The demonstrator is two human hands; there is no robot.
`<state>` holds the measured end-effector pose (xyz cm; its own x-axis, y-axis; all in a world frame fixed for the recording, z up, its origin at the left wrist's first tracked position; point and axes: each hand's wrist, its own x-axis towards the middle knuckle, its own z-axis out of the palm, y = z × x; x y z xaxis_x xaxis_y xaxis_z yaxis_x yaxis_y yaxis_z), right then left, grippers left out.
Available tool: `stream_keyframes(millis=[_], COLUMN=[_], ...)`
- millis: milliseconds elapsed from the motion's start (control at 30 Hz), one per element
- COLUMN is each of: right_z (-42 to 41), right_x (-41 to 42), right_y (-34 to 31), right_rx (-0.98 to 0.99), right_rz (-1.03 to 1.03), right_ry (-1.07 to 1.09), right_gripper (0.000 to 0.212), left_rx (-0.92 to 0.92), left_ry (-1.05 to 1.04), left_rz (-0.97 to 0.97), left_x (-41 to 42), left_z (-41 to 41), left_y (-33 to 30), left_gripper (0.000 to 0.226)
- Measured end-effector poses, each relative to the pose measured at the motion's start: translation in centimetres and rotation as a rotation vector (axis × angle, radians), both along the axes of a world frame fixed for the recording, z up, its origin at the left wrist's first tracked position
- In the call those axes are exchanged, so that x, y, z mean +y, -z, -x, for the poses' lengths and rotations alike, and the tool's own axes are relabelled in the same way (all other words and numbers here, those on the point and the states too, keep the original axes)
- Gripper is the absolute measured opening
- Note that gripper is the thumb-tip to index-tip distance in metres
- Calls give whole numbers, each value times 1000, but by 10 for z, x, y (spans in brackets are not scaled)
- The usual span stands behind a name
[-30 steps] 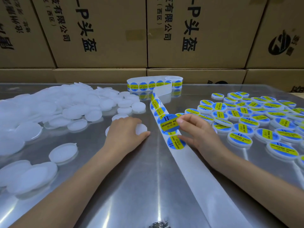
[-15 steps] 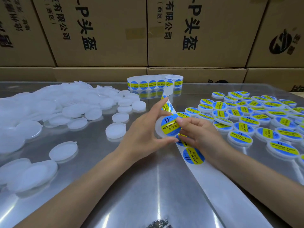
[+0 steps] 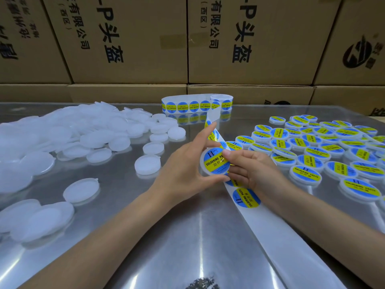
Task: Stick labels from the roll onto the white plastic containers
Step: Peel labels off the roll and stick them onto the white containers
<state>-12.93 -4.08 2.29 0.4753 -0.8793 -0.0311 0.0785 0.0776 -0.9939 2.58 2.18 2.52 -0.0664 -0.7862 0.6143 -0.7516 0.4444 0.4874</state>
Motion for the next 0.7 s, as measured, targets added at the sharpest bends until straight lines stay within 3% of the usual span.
stream_keyframes(millis=[467, 567, 700], right_z=[-2, -4, -5], right_x=[6, 7, 5], right_y=[1, 3, 2], right_rx=[-3, 23, 108], right_rz=[53, 178, 539], right_ry=[36, 74, 145], right_gripper=[16, 12, 11], left_rx=[78, 115, 187], left_ry=[-7, -16, -22], left_rz=[5, 7, 36], left_x=[0, 1, 2], left_z=[2, 3, 6], left_y=[1, 1, 0], left_gripper=[102, 102, 94])
